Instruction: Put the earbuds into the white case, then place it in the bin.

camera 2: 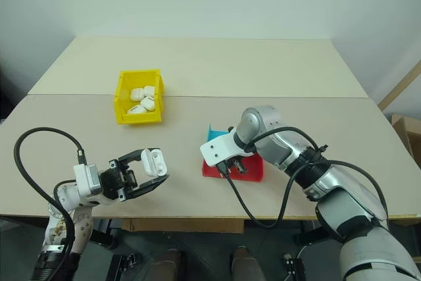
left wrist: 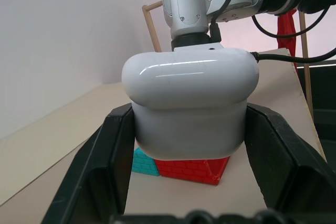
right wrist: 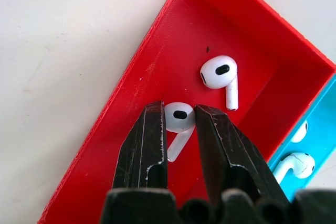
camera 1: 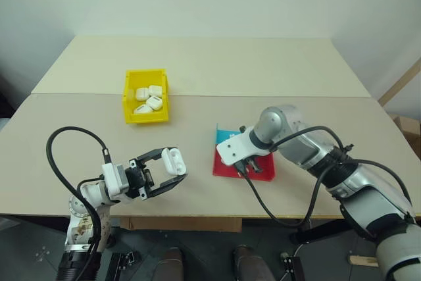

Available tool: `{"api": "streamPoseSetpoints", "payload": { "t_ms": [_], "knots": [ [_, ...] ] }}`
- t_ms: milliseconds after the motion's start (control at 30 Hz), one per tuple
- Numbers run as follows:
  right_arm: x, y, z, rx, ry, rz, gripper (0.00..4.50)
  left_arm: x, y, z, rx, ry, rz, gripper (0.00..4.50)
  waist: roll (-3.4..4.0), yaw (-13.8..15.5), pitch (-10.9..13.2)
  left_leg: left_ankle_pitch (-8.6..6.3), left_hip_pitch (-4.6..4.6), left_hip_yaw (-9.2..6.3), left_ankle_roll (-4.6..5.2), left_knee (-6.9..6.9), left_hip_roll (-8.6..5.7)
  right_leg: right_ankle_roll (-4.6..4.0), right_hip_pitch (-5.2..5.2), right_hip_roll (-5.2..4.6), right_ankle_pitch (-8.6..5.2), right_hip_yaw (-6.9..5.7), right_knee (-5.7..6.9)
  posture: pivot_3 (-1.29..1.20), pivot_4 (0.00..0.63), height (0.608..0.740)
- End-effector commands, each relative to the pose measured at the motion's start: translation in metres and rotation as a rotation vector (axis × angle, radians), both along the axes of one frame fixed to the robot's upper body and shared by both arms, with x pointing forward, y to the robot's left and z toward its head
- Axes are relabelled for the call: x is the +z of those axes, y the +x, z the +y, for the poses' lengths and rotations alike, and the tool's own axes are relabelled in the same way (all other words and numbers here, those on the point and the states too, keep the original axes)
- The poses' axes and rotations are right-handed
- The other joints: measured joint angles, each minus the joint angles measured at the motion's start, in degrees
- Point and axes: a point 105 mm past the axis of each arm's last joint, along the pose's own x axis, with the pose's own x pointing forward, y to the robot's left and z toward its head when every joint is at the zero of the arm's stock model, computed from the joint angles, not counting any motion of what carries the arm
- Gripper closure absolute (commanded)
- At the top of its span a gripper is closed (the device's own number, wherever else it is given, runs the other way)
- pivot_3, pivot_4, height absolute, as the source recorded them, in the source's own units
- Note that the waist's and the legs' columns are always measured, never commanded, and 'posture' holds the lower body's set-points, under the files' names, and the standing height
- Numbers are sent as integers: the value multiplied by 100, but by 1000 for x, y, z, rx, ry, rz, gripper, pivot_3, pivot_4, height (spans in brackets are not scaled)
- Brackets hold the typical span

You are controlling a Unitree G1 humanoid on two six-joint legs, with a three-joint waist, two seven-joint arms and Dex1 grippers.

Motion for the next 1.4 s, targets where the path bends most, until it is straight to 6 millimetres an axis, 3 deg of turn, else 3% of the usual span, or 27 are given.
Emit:
{"api": "streamPoseSetpoints", "payload": {
  "t_ms": [33,233,367,467,533,733,933,1133,1400],
  "knots": [
    [29,-3,3,-10,92,-60,3880,16,-2,-5,-24,-23,-59,1708,0,2,0,0,-1,0,0,0,0,0,0,0,0,0,0,0,150,740],
    [79,-14,2,-105,344,-138,3880,31,-1,-14,-53,-101,-80,1708,0,16,0,0,-3,-4,0,0,-1,0,1,-1,0,-2,-1,0,150,740],
    [123,-30,-22,-198,593,-232,3880,43,-3,-23,-97,-150,-62,1708,0,55,0,0,-8,-9,0,1,-4,0,3,-3,0,-6,-6,0,150,740],
    [154,-54,-36,-147,910,-315,3880,55,-2,-34,-143,-190,-48,1708,-3,108,-1,0,-8,-13,0,0,-4,1,11,-4,0,-14,-18,0,150,740],
    [163,-69,-41,-107,1058,-341,3880,62,-2,-42,-180,-222,-31,1708,-3,120,-1,0,-6,-17,0,0,-4,1,20,-2,0,-17,-20,0,150,740],
    [165,-96,-37,-10,1248,-257,3880,67,-2,-61,-266,-223,43,1708,-2,45,-1,0,2,-14,0,1,-3,1,22,1,0,-13,-13,0,150,740],
    [176,-101,-31,82,1510,-225,3880,67,-6,-71,-323,-170,89,1708,0,-7,1,0,14,-20,0,0,-1,2,44,5,-1,-17,-23,0,150,740],
    [177,-106,-23,188,1575,-145,3880,70,-10,-73,-366,-170,72,1708,1,0,1,0,13,-23,0,-4,-1,2,44,4,0,-20,-28,0,150,740],
    [162,-110,-16,301,1547,-25,3880,73,-18,-74,-442,-170,80,1708,1,0,1,0,14,-23,0,-5,0,2,46,5,-1,-20,-30,0,150,740]
  ]
}}
